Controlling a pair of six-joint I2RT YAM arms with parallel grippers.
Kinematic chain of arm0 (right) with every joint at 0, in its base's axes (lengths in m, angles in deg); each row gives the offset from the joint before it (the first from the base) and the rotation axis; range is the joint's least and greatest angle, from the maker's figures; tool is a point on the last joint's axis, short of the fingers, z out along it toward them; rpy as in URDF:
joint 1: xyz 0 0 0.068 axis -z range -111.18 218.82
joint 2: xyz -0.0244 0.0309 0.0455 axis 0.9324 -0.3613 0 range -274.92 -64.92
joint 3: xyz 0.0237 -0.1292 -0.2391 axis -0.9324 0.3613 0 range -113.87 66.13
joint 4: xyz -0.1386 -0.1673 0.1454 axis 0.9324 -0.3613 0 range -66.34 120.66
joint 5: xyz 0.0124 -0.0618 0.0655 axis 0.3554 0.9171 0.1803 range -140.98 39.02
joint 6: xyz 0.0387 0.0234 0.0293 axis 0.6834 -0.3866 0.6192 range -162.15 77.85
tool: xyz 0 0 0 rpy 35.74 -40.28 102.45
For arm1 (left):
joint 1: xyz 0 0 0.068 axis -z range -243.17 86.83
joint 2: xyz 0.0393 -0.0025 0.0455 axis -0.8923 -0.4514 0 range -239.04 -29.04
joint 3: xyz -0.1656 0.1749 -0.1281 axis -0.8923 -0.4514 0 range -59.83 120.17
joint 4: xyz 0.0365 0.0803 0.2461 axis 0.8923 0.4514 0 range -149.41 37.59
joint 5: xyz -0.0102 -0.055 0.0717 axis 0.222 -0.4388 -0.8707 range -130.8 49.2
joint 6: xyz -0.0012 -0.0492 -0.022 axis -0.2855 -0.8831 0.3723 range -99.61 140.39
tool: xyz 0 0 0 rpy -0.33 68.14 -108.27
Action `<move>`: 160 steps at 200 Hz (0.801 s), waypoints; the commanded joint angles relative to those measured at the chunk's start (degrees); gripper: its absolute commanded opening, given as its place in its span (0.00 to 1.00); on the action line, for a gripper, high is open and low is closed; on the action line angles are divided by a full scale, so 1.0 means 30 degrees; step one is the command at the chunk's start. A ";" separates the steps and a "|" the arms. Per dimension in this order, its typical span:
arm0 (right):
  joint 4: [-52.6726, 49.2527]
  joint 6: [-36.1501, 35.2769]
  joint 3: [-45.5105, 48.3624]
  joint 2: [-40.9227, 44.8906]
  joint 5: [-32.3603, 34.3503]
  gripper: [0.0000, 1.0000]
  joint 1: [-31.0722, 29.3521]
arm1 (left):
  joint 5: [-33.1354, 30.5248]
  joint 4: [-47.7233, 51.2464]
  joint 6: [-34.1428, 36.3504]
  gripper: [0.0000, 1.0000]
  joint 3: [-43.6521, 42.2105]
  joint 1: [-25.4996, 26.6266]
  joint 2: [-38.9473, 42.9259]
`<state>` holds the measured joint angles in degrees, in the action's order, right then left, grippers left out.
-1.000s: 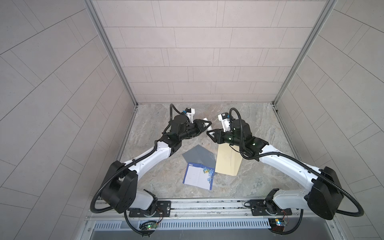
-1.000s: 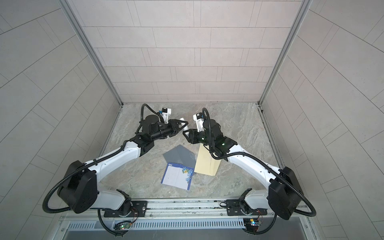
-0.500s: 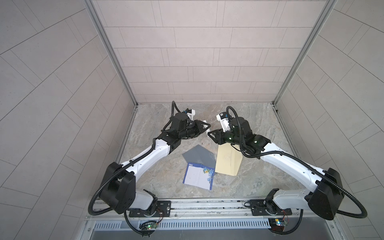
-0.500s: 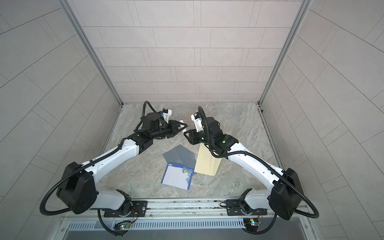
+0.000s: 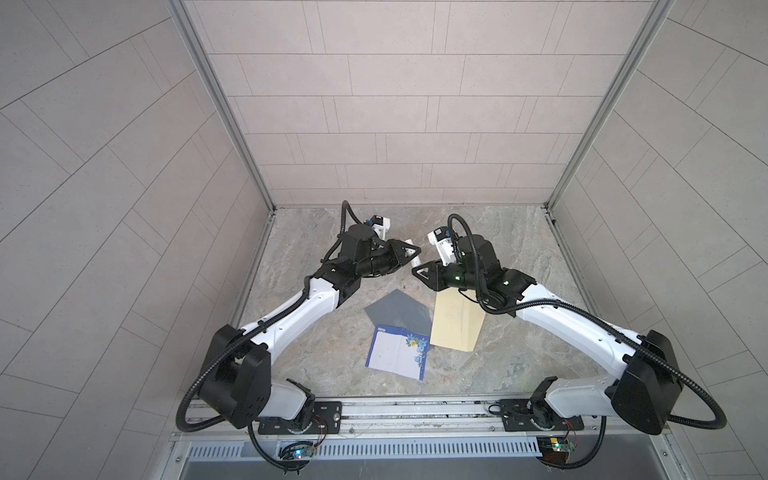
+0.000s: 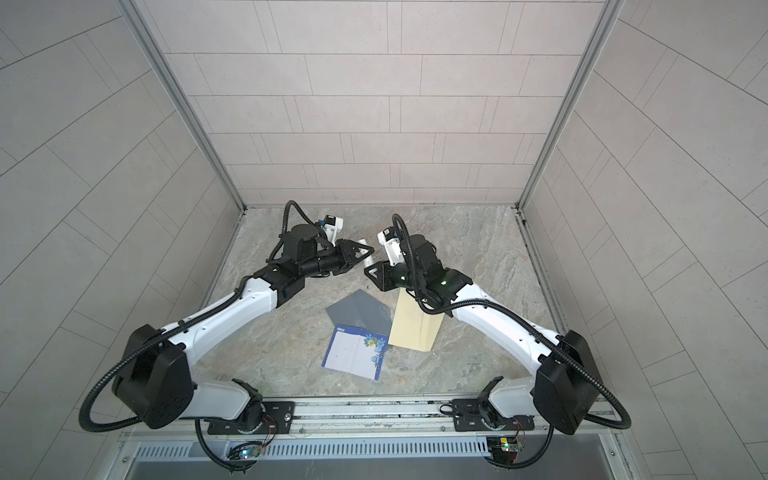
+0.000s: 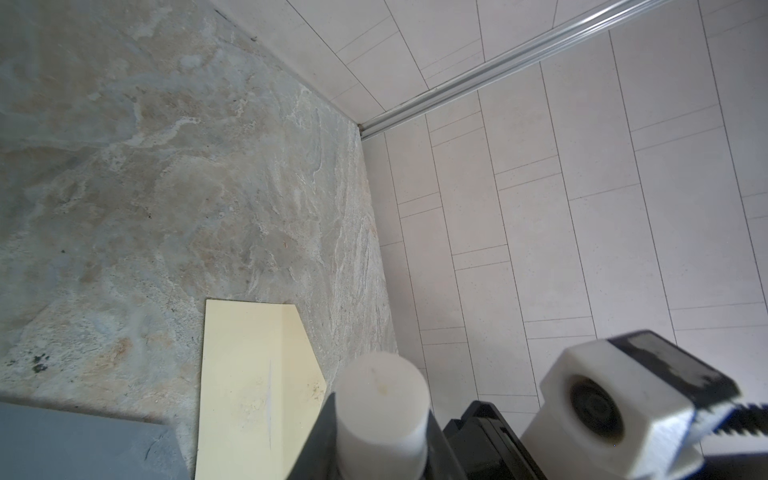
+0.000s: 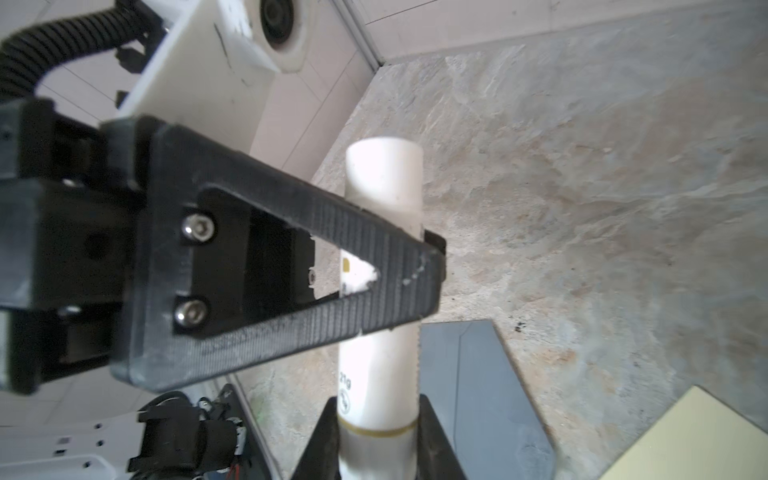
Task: Place the letter into the envelope and seal it
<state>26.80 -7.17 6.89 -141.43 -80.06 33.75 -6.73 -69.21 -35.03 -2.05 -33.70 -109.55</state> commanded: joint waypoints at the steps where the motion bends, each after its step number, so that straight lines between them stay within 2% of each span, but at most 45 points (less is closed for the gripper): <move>1: 0.5669 0.3053 0.0890 0.0093 -0.5172 0.00 0.1101 | 0.3279 -0.3173 0.1101 0.00 -0.1034 -0.0640 0.0992; 25: 1.0666 0.6088 0.2104 0.0172 -0.7740 0.00 0.1262 | 0.6774 -1.1145 -0.1874 0.00 -0.2639 -0.1884 0.1087; 49: 1.3431 0.6867 0.3067 0.0973 -0.8636 0.00 0.1227 | 1.0643 -1.6855 -0.5344 0.00 -0.2232 -0.2152 -0.0229; 69: 1.2883 0.5883 0.3169 0.1550 -0.8866 0.00 0.0922 | 1.1895 -2.0073 -0.7890 0.00 -0.1836 -0.2235 -0.1525; 85: 0.9071 0.3307 0.2233 0.1922 -0.8338 0.00 0.0499 | 1.1789 -2.0327 -0.8124 0.00 -0.1631 -0.2359 -0.1869; 94: 0.4767 0.0788 0.1092 0.2104 -0.7125 0.00 0.0060 | 1.1457 -1.9200 -0.7321 0.00 -0.1597 -0.2398 -0.1692; 108: -0.1855 -0.2805 -0.1338 0.2184 -0.2942 0.24 -0.0845 | 1.0514 -1.3988 -0.3472 0.00 -0.1347 -0.2369 -0.0731; 117: -0.4296 -0.3966 -0.2616 0.2056 -0.0351 0.39 -0.1387 | 0.9387 -0.8926 0.0426 0.00 -0.0818 -0.2341 0.0229; 126: -0.5811 -0.4443 -0.3470 0.1903 0.2001 0.48 -0.1677 | 0.6590 -0.1407 0.5056 0.00 0.0320 -0.2192 0.1140; 134: -0.6479 -0.4684 -0.3908 0.1822 0.3306 0.55 -0.1773 | 0.3895 0.2959 0.7808 0.00 0.1364 -0.1873 0.1555; 143: -0.6662 -0.4942 -0.4011 0.1719 0.4270 0.63 -0.1849 | 0.1318 0.5562 0.8662 0.00 0.2122 -0.1638 0.1675; 160: -0.6672 -0.4922 -0.4028 0.1630 0.6103 0.68 -0.2170 | -0.0711 0.6752 0.7491 0.00 0.2460 -0.1605 0.1613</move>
<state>15.80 -15.63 -4.22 -137.10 -75.10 28.37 7.93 -74.00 -23.67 2.80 -38.77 -105.79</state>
